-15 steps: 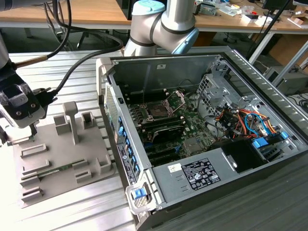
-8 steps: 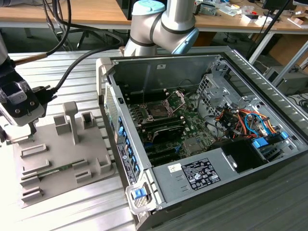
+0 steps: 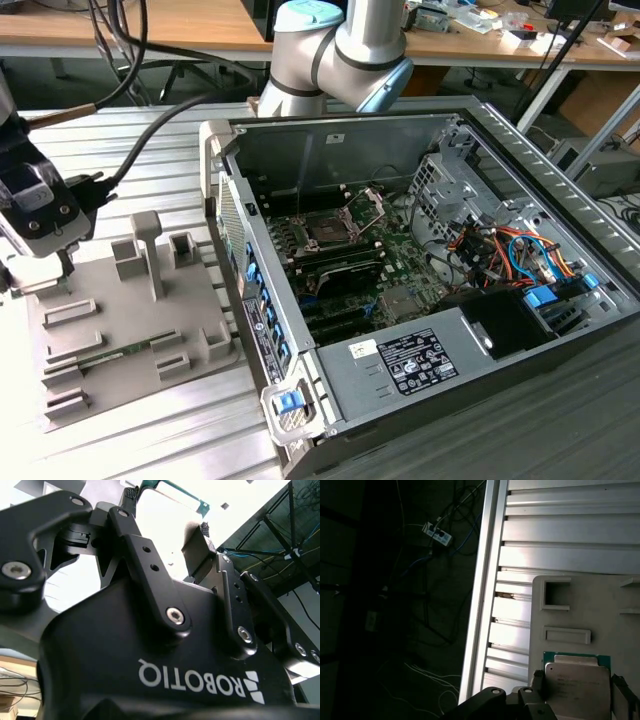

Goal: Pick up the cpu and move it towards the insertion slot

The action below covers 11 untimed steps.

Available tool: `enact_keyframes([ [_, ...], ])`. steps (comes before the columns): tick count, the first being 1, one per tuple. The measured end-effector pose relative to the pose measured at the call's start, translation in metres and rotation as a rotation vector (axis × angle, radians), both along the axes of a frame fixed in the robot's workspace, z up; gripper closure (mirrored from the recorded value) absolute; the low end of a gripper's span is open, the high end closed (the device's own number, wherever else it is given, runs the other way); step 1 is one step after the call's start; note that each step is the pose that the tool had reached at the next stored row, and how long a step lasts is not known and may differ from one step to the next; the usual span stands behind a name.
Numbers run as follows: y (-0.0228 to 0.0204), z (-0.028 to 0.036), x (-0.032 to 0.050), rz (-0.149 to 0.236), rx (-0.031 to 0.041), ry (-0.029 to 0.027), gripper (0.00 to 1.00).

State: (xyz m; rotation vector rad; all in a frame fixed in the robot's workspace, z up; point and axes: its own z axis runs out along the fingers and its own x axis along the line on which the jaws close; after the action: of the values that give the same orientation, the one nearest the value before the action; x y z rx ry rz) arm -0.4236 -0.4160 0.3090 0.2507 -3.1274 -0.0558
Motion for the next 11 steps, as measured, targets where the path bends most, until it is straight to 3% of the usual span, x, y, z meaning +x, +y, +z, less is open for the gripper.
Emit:
enact_keyframes([
  [11,0.0,0.0069,0.0,0.0,0.0001,0.0,0.45],
])
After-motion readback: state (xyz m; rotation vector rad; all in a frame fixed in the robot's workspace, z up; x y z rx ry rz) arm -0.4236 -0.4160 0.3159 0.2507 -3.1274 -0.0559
